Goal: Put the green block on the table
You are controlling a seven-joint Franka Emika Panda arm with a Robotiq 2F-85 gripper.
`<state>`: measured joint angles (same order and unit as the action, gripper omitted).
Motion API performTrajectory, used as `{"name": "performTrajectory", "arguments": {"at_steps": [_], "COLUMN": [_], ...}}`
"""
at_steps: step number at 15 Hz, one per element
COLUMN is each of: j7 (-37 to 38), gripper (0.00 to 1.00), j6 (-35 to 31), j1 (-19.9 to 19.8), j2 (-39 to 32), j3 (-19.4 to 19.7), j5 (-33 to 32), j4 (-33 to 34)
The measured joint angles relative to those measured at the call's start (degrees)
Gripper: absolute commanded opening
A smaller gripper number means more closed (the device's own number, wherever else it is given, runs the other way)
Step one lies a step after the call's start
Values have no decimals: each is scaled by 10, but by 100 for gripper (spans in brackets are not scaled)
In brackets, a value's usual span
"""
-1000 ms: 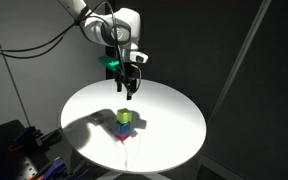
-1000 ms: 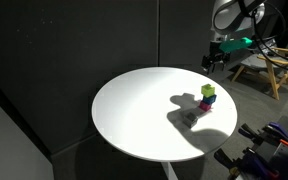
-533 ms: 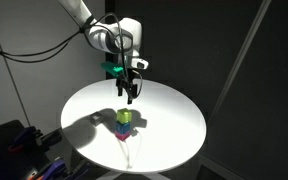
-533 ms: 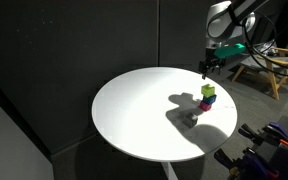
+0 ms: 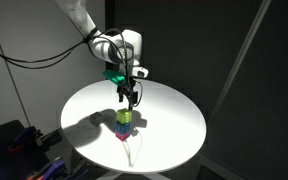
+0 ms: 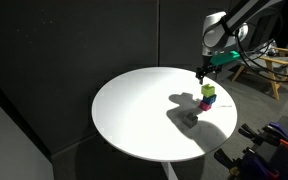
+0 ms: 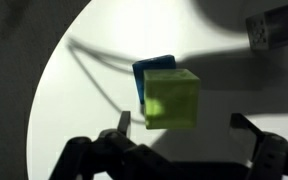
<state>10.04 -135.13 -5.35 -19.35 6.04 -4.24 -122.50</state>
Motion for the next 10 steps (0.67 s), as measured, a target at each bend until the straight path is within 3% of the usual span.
{"name": "performTrajectory", "arguments": {"at_steps": [10], "j7": [0], "gripper": [100], "j6": [-30], "j1": [0], "j2": [-31], "j3": [2], "j5": [0], "j4": [1]}}
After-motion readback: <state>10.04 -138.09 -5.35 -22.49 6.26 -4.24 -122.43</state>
